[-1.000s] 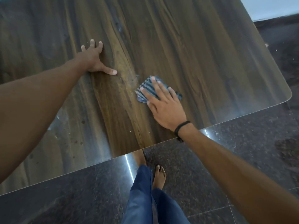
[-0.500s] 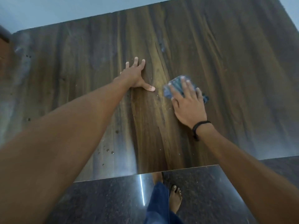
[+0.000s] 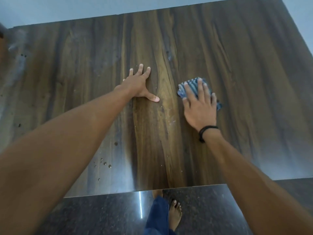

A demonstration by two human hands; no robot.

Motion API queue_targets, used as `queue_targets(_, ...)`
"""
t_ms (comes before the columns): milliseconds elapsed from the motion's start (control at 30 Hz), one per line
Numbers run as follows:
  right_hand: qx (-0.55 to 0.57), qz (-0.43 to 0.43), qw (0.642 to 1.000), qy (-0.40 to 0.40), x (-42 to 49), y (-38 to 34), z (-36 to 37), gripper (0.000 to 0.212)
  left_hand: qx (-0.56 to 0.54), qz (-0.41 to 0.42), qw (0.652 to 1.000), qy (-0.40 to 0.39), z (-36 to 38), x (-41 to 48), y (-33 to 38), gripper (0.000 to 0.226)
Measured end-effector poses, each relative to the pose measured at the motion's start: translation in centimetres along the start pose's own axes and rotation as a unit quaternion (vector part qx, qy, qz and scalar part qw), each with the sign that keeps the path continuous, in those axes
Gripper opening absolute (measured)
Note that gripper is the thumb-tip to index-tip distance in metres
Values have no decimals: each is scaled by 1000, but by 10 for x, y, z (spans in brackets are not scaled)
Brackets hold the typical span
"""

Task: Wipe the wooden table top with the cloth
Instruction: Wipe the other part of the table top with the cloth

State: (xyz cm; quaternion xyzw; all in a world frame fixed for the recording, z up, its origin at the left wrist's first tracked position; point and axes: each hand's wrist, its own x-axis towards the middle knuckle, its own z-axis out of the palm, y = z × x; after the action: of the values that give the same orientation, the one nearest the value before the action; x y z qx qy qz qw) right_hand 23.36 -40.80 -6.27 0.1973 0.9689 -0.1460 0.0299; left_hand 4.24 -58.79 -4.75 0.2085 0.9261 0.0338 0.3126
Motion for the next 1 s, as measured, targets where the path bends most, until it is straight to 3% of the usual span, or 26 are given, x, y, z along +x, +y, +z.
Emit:
queue_targets(133,-22,-144,989,-17,-34,-1,13,51,34,7,999,-15,-5,5,-4,158)
queue_targets(300,10,-5,1000,13,26,-26,11,54,36,6,999,-8,-27,18,-22,160)
queue_targets(400,-10,-101,995,25,29,-37,23,53,54,0,998,-18,-38,32,-30,161)
queue_targets(567,29,21,999,21,98,-43,10,56,102,7,992,-72,-56,46,-24,168)
queue_targets(700,-3,-80,996,31,117,-50,16,55,134,21,987,-89,-65,61,-19,164)
queue_targets(800,37,16,999,16,164,-58,6,56,103,13,991,-80,-81,71,-24,160)
queue_targets(933,5,-58,998,34,175,-76,20,56,83,18,995,-60,-104,95,-27,158)
queue_targets(1000,16,-15,999,37,203,-67,13,56,88,20,994,-62,-112,104,-24,156)
